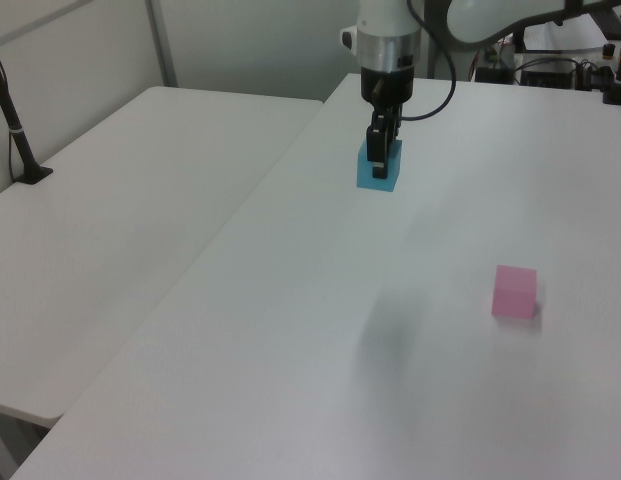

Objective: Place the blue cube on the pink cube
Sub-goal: 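Lift the light-blue cube and carry it above the pink cube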

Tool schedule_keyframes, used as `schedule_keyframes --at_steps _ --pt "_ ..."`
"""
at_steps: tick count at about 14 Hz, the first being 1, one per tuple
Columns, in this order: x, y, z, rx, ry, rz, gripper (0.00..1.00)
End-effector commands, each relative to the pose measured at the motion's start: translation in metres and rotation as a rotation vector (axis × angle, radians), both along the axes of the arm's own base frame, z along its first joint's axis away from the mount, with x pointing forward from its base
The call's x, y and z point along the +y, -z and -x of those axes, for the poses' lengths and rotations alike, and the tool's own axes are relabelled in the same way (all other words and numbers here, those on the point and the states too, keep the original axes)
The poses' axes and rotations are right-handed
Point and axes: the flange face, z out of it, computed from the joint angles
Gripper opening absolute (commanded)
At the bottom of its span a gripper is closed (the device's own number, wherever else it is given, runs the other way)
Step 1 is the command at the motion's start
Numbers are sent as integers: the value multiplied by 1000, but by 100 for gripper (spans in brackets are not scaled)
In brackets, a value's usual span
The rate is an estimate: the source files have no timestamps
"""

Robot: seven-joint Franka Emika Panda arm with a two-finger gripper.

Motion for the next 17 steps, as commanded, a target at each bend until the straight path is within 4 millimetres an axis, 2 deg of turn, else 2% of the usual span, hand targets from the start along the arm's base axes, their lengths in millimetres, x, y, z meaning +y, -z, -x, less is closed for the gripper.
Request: schedule_keyframes --at_steps 1,2,3,6,8,11,12,14,17 --pt "-9 -12 49 35 -29 -2 14" --pt "-10 -15 62 33 -32 -8 14" --pt "-11 -17 84 21 -35 -31 14" --pt "-17 -17 123 10 -46 -31 14" --pt "-20 -14 151 31 -47 -49 14" --pt "-13 -5 193 45 -74 -34 14" --pt "-13 -1 198 43 -70 -40 14" --pt "-7 20 216 34 -68 -41 14" --pt "-9 43 222 16 -24 -46 14"
